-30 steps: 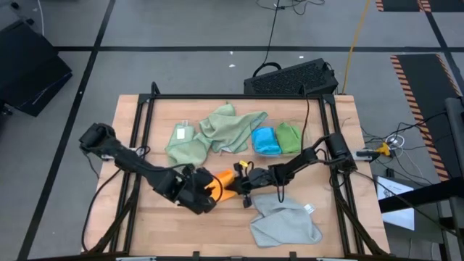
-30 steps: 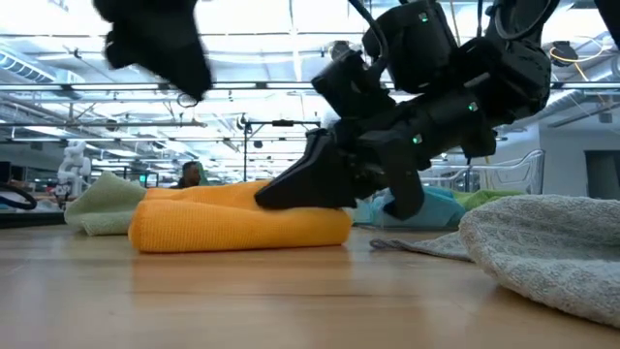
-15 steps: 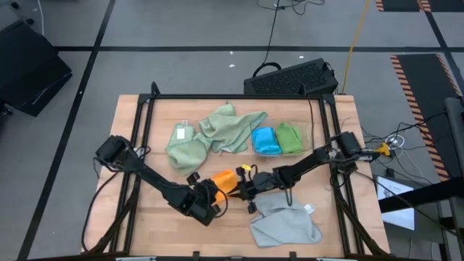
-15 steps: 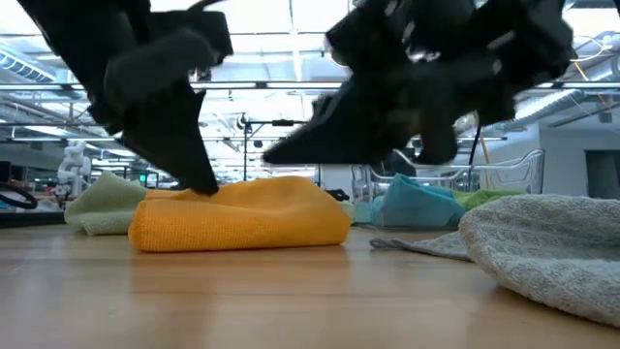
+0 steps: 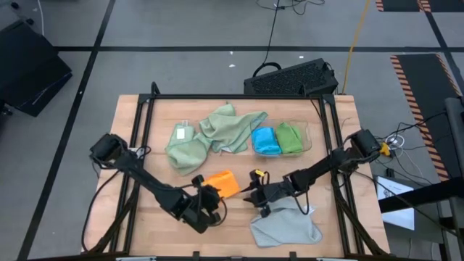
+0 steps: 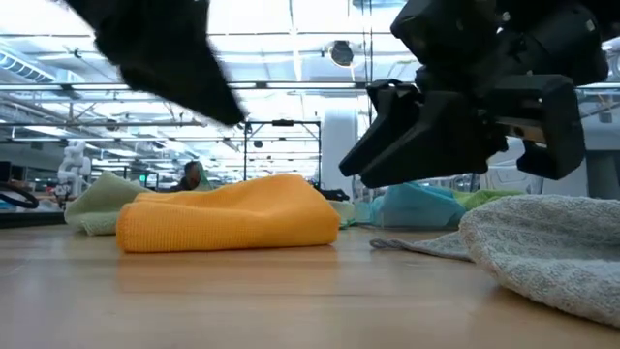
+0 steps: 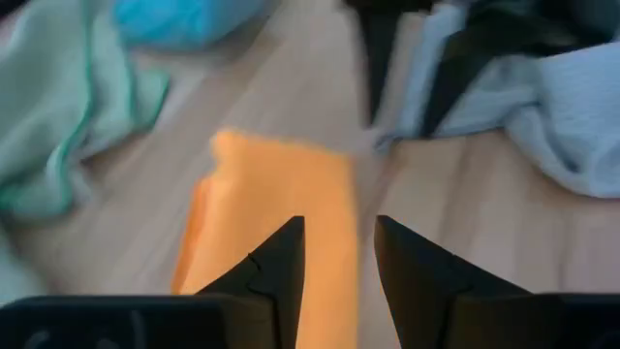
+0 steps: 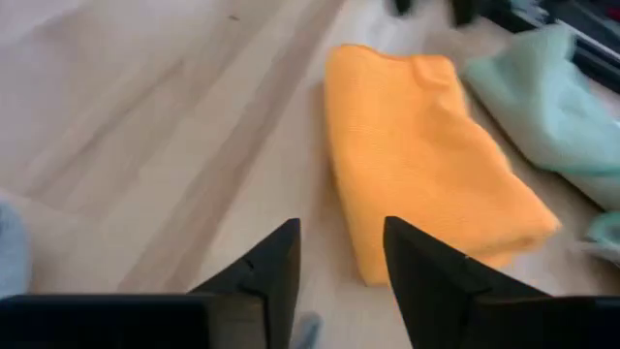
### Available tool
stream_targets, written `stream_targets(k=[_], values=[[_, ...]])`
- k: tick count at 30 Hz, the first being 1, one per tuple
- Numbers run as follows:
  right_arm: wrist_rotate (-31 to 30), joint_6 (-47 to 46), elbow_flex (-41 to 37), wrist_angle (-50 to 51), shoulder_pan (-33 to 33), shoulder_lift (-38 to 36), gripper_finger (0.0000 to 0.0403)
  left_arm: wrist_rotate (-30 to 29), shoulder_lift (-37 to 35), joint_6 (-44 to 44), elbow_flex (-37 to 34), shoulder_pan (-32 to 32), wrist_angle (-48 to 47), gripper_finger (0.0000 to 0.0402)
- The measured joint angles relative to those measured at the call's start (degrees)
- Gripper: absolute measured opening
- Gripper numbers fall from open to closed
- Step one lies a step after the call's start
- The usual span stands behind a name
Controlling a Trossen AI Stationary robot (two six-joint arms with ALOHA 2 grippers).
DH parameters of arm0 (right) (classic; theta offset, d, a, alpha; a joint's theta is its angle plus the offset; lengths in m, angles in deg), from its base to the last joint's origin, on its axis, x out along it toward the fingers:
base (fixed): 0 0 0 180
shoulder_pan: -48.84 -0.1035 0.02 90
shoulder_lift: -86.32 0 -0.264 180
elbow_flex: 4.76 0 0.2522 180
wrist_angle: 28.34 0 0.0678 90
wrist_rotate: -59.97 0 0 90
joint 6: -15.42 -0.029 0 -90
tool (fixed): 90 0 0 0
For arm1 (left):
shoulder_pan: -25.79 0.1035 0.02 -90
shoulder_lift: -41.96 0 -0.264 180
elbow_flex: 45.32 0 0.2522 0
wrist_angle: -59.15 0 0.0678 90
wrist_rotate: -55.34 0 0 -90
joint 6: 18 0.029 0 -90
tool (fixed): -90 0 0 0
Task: Fold microfiber towels
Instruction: Put the folded yellow microfiber cloth into the transparent bin
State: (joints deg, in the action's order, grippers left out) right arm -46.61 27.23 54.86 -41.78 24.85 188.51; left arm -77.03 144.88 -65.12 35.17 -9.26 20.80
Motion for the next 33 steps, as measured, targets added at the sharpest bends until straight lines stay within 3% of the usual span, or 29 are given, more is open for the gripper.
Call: stream_targets(k=[5,13,17,22,31,33], values=[[-1.51,-0.28,-0.06,-2.13,-0.33,1.41,0.0167,0.31,4.24,9.51,-0.1,-1.62,4.94,0.0162],[-1.35,-0.39,-0.13,-1.27,-0.01,2.63,0.0173,1.46,10.39,6.49,-0.1,-2.79,2.54,0.0278],[-1.36,-0.38,-0.06,-1.55,-0.01,2.54,0.0172,4.29,11.42,2.14,-0.05,-1.52,-2.29,0.0285],[-1.33,-0.22,-0.06,-1.7,0.01,2.54,0.0172,9.45,11.11,0.15,0.21,0.66,-6.72,0.0234],[-1.17,2.28,-0.06,-3.58,0.01,2.54,0.0172,13.93,10.79,6.46,0.15,5.65,-11.0,0.0027],[-1.16,3.53,-0.06,-4.56,0.01,2.54,0.0171,14.27,10.13,7.74,-0.04,6.82,-11.95,0.0016]])
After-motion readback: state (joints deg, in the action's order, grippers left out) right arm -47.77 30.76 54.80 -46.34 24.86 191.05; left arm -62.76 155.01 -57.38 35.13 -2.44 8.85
